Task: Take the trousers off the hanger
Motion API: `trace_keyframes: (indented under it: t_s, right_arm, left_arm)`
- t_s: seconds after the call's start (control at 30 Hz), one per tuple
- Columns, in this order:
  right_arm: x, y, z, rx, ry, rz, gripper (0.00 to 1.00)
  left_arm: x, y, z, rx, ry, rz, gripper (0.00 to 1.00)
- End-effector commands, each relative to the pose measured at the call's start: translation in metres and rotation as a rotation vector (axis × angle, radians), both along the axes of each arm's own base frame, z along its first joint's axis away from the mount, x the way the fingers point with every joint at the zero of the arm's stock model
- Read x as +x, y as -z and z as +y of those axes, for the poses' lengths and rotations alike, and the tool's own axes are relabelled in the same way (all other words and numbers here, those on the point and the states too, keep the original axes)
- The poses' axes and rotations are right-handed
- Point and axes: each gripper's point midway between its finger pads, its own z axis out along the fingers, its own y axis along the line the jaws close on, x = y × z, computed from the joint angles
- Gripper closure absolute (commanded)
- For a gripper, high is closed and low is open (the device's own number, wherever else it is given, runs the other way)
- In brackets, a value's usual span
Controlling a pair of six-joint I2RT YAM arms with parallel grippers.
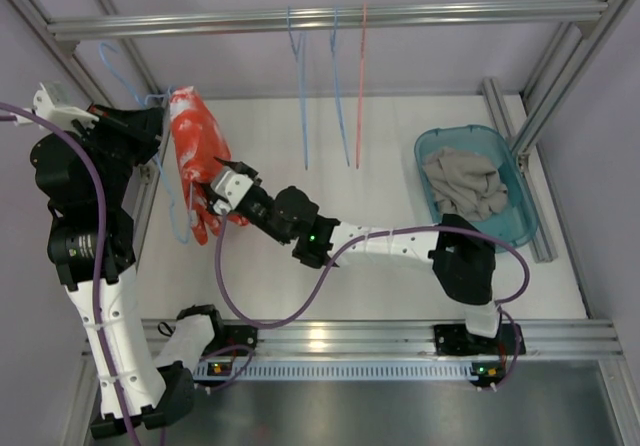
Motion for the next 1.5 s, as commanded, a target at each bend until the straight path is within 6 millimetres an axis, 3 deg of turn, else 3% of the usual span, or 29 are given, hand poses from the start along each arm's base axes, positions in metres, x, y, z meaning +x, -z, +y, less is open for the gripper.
trace_keyframes:
  t_s: [0.0,0.23,0.4,0.47,0.7,0.77,0.9,0.93,0.97,1.0,1.23,1.27,1.47]
  right_arm:
    - [0.016,-0.032,-0.004,0.094,0.055,-0.014,0.46]
    - [0.015,-0.030,0.001,0.085,0.033,-0.012,0.45]
    - [0.017,-0.017,0.006,0.050,0.038,-0.010,0.26]
    - [0.018,-0.015,0.007,0.042,0.048,-0.015,0.27]
    - [0.053,-0.005,-0.004,0.023,0.145,0.010,0.56]
    - [0.060,-0.004,-0.007,0.020,0.154,0.013,0.60]
    - [0.067,-0.009,-0.010,0.017,0.156,-0.004,0.78]
    - [0.067,-0.012,-0.010,0.021,0.150,-0.008,0.84]
    - [0.067,-0.017,-0.011,0.027,0.146,-0.016,0.98]
    - [0.068,-0.020,-0.013,0.026,0.148,-0.023,1.00]
    - [0.062,-0.071,-0.037,0.082,0.130,-0.070,1.00]
    - [0.058,-0.086,-0.045,0.105,0.122,-0.078,1.00]
    - [0.040,-0.136,-0.074,0.165,0.069,-0.096,1.00]
  left_arm:
    - [-0.021,-0.067,-0.007,0.019,0.022,-0.252,1.00]
    - [-0.021,-0.065,-0.007,0.012,0.021,-0.247,1.00]
    - [-0.021,-0.064,-0.007,0.006,0.022,-0.244,1.00]
    - [-0.021,-0.066,-0.007,0.006,0.024,-0.250,1.00]
    - [-0.026,-0.068,-0.012,0.006,0.046,-0.256,1.00]
    - [-0.027,-0.069,-0.014,0.000,0.058,-0.258,1.00]
    - [-0.029,-0.068,-0.020,-0.015,0.086,-0.256,1.00]
    - [-0.029,-0.067,-0.021,-0.020,0.096,-0.253,1.00]
    - [-0.029,-0.066,-0.021,-0.020,0.098,-0.250,1.00]
    - [-0.028,-0.065,-0.021,-0.020,0.099,-0.249,1.00]
    - [-0.024,-0.045,-0.017,0.012,0.080,-0.215,1.00]
    - [-0.019,-0.034,-0.016,0.013,0.079,-0.189,1.00]
    - [-0.011,0.000,-0.008,0.038,0.046,-0.125,1.00]
